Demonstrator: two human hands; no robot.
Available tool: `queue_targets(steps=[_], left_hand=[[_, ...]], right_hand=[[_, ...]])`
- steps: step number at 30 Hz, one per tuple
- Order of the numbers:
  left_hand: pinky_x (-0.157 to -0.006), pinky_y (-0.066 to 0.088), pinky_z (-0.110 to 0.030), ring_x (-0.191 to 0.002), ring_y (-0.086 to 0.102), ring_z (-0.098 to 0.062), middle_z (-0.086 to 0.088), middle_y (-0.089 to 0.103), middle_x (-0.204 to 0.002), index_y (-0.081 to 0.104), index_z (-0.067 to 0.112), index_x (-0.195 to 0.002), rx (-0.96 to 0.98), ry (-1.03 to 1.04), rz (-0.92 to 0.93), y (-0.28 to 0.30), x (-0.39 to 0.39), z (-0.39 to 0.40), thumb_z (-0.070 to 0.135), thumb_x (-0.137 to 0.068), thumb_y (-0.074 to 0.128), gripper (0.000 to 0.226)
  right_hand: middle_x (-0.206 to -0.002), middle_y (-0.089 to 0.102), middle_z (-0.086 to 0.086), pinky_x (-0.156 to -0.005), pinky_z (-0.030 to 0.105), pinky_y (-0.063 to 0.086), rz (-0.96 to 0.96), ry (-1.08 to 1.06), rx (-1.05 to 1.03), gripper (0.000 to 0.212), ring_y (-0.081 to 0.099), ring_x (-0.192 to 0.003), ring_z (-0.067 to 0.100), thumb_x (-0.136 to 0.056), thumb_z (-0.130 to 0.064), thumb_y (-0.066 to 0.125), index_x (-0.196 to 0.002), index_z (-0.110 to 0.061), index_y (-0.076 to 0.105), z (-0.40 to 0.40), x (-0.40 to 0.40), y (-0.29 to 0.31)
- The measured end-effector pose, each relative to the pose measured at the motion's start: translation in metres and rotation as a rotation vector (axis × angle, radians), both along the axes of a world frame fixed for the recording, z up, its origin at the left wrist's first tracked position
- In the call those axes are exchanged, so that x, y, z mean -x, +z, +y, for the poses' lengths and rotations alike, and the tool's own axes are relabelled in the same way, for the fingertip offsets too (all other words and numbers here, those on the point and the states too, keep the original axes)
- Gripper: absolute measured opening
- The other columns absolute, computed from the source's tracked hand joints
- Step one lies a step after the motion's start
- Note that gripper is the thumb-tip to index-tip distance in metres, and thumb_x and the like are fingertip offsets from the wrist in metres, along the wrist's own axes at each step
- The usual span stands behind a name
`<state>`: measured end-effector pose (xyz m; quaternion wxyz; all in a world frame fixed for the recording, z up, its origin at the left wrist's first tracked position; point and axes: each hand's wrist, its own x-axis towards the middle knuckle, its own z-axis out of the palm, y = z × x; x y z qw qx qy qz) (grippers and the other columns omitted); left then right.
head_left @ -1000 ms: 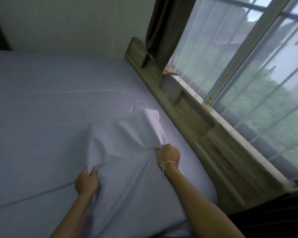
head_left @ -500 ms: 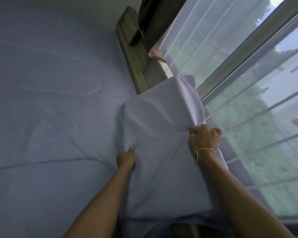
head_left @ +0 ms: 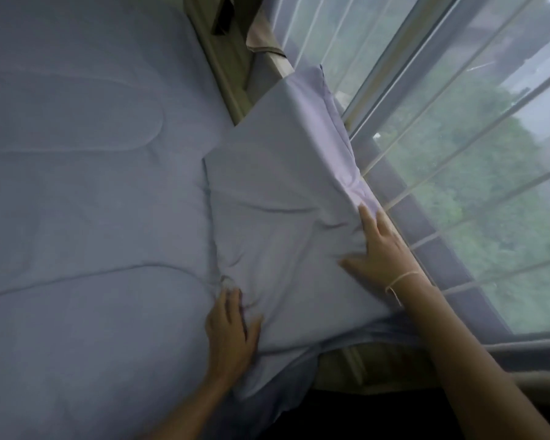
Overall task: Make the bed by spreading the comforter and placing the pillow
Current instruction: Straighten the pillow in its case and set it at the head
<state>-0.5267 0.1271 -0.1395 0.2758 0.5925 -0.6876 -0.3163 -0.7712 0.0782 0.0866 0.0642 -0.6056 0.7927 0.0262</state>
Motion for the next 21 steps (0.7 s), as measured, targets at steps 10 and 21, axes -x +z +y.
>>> queue_targets(steps=[10, 21], left_hand=[[-0.080, 0.033, -0.044, -0.064, 0.060, -0.027, -0.004, 0.062, -0.073, 0.058, 0.022, -0.087, 0.195, -0.319, -0.456, -0.006, -0.021, 0.020, 0.029, -0.058, 0.043, 0.034], [-0.064, 0.048, -0.028, -0.082, 0.064, -0.022, -0.003, 0.060, -0.089, 0.046, 0.024, -0.098, -0.129, -0.702, -0.421, 0.002, 0.009, 0.037, 0.026, -0.074, 0.067, 0.032]], right_hand=[[-0.135, 0.053, 0.020, -0.098, 0.039, 0.043, -0.078, -0.234, 0.043, 0.091, 0.053, -0.120, 0.036, -0.080, -0.009, 0.058, -0.151, -0.035, 0.007, 0.097, 0.010, 0.009], [-0.112, 0.067, 0.021, -0.088, 0.034, 0.047, 0.043, -0.588, -0.122, 0.031, 0.061, -0.108, 0.037, -0.086, -0.006, 0.057, -0.115, -0.015, 0.068, 0.109, 0.039, 0.034]])
